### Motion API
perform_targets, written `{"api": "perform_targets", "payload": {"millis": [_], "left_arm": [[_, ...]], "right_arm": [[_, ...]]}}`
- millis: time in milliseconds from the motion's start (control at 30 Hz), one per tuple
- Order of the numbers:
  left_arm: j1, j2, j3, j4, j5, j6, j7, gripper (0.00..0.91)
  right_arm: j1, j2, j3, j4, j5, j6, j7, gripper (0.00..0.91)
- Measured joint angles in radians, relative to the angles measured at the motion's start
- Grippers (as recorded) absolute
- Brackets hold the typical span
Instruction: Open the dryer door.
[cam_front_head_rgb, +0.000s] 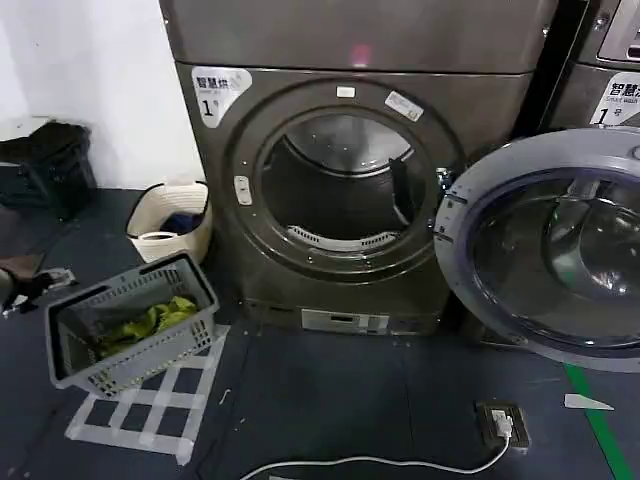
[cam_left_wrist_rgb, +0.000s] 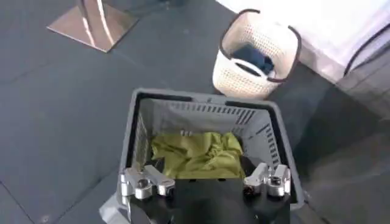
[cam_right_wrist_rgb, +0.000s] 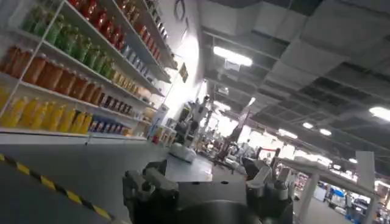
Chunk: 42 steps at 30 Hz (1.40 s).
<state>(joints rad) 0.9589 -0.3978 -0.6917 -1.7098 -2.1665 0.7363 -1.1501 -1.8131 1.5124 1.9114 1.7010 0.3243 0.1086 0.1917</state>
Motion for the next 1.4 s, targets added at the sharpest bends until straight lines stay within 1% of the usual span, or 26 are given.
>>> {"api": "perform_targets", "payload": {"millis": [67, 167, 300, 433, 1400], "left_arm": [[-0.037, 0.001, 0.038, 0.019, -0.016, 0.000, -0.004, 0.907], [-0.094, 0.005, 0.088, 0.039, -0.028, 0.000, -0.005, 0.907], [-0.154, 0.009, 0.151, 0.042, -0.019, 0.000, -0.005, 0.907], [-0.183, 0.010, 0.184, 0.051, -0.021, 0.000, -0.005, 0.907], [-0.196, -0.006, 0.223, 0.086, 0.002, 0.000, 0.001, 0.907]], "right_arm": [[0.001, 0.003, -0.002, -0.001, -0.002, 0.005, -0.007, 0.907], [0.001, 0.009, -0.002, -0.001, -0.029, 0.023, -0.026, 0.907], [0.002, 0.009, -0.005, -0.003, -0.023, 0.032, -0.026, 0.907], [0.000, 0.009, -0.005, -0.010, -0.022, 0.032, -0.024, 0.907], [0.001, 0.015, -0.007, -0.015, -0.022, 0.057, -0.039, 0.907]]}}
